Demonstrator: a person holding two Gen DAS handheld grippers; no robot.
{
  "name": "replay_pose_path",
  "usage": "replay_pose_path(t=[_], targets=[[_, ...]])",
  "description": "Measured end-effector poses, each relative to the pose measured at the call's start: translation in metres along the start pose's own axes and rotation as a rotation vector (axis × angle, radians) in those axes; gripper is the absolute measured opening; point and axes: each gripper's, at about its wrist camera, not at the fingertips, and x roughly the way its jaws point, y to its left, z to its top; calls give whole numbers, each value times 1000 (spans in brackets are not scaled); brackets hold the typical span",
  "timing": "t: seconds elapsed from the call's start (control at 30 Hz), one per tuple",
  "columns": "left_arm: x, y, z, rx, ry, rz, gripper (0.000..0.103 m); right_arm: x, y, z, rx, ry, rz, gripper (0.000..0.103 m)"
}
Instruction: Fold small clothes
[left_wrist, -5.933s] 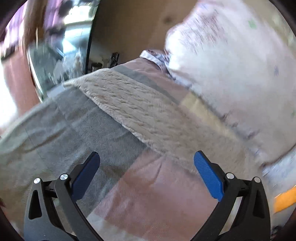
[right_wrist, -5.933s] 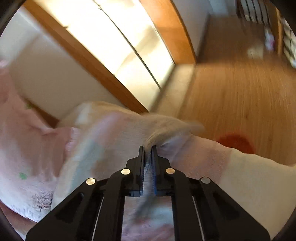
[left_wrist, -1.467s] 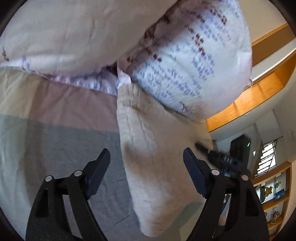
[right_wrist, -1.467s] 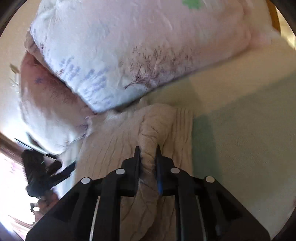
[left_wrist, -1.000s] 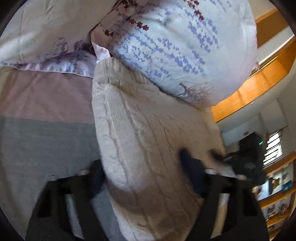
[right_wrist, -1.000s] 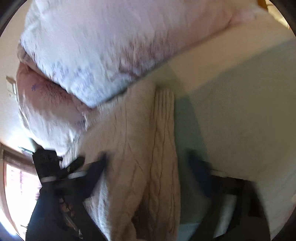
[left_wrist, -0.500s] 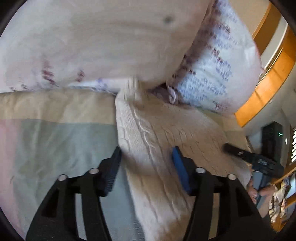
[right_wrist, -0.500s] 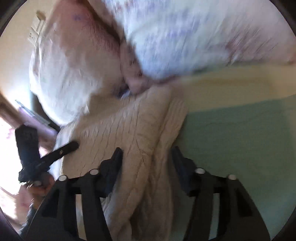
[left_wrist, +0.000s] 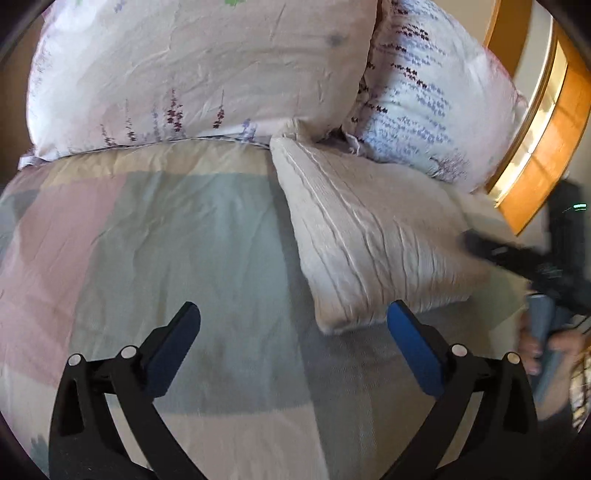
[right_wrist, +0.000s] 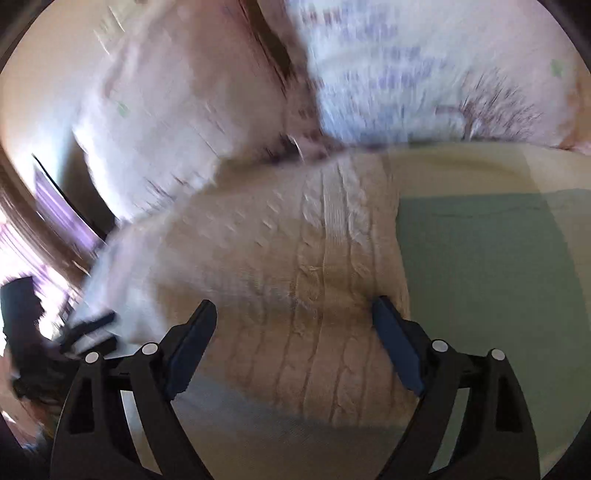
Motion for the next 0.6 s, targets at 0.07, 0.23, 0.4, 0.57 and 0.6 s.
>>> replay_pose_path(t=[0.07,0.23,0.4,0.57,0.6], targets=[[3,-8,-6,14,18,31,101,-18,3,-12,-1,-25,-82,98],[21,-29,-13,100,79,129,101,-16,-5,-47,-6,78,-262,98],[36,-34,-25,146,119,186,101,4,10,-65,-98,125,-388,99],[32,-29,-28,146,113,180,101,2,10,-69,-109,142,-413,102],[31,-29,-28,147,113,182,101,2,9,-68,-108,141,-414,102]])
